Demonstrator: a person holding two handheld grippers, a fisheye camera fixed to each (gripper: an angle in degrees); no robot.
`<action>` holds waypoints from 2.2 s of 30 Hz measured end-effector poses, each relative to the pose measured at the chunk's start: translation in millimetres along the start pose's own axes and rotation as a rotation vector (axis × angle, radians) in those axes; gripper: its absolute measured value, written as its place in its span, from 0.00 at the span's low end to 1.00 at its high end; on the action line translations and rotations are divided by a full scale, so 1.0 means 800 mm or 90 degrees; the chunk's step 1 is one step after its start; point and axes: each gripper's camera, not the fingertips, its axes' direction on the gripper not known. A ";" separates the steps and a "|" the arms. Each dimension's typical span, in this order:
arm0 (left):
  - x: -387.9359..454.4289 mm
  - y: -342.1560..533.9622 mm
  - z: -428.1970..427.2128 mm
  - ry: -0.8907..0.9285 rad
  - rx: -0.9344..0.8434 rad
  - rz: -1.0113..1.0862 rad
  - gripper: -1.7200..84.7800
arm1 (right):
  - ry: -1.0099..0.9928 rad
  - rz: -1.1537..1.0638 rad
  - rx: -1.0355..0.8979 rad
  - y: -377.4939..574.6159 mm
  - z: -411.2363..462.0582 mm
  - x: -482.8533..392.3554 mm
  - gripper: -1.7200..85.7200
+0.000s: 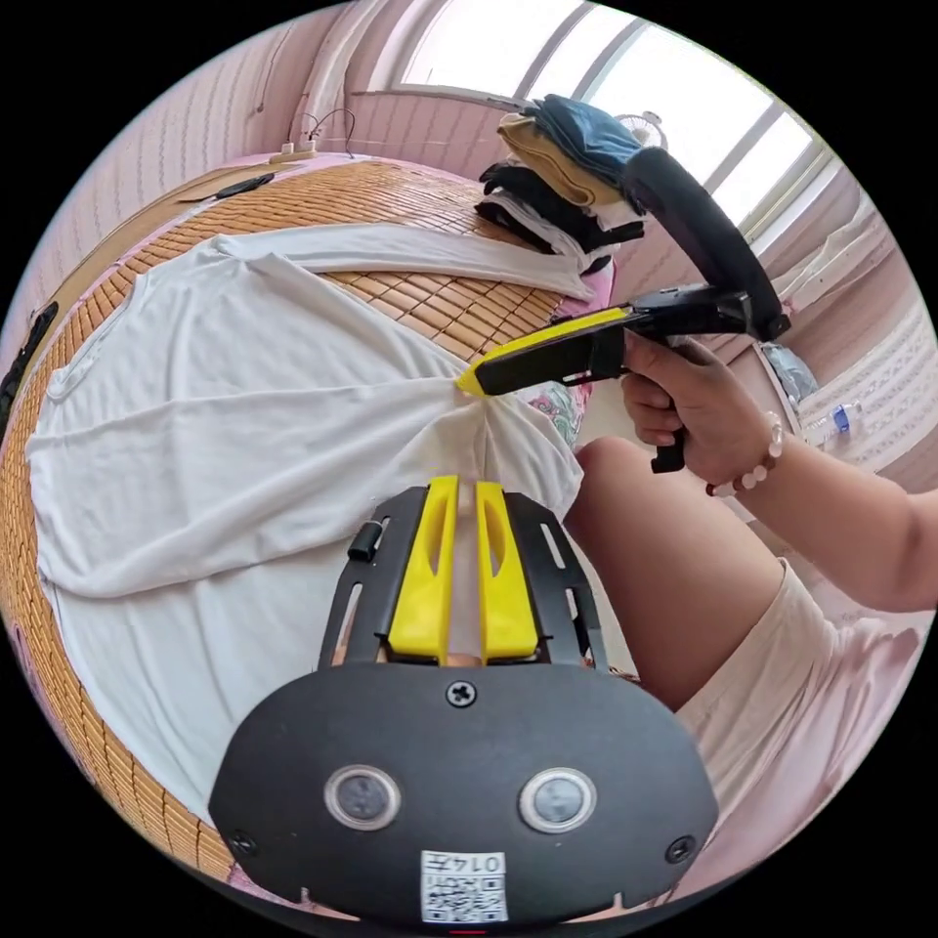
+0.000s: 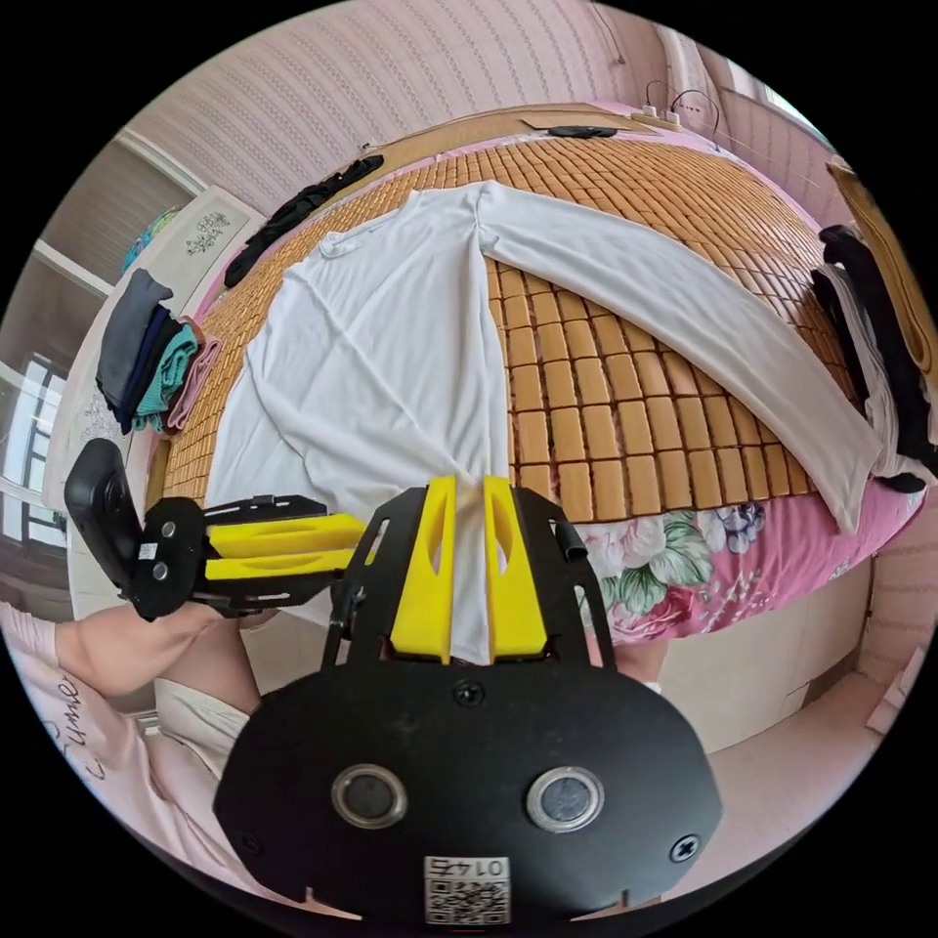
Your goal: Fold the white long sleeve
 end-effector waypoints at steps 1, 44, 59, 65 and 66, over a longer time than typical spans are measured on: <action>0.000 -0.003 -0.001 0.002 -0.010 -0.004 0.02 | -0.004 -0.007 0.006 -0.002 -0.002 -0.001 0.05; -0.331 0.057 -0.179 -0.215 0.076 -0.267 0.01 | 0.059 -0.471 -0.093 -0.438 0.123 -0.461 0.03; -0.273 0.094 -0.236 -0.242 0.095 -0.300 0.06 | 0.092 -0.331 0.029 -0.210 -0.156 -0.145 0.14; -0.192 0.103 -0.231 -0.222 0.023 -0.248 0.02 | 0.132 -0.010 0.062 0.015 -0.242 0.071 0.14; -0.186 0.098 -0.229 -0.220 0.017 -0.247 0.02 | 0.112 0.074 0.082 0.054 -0.256 0.113 0.14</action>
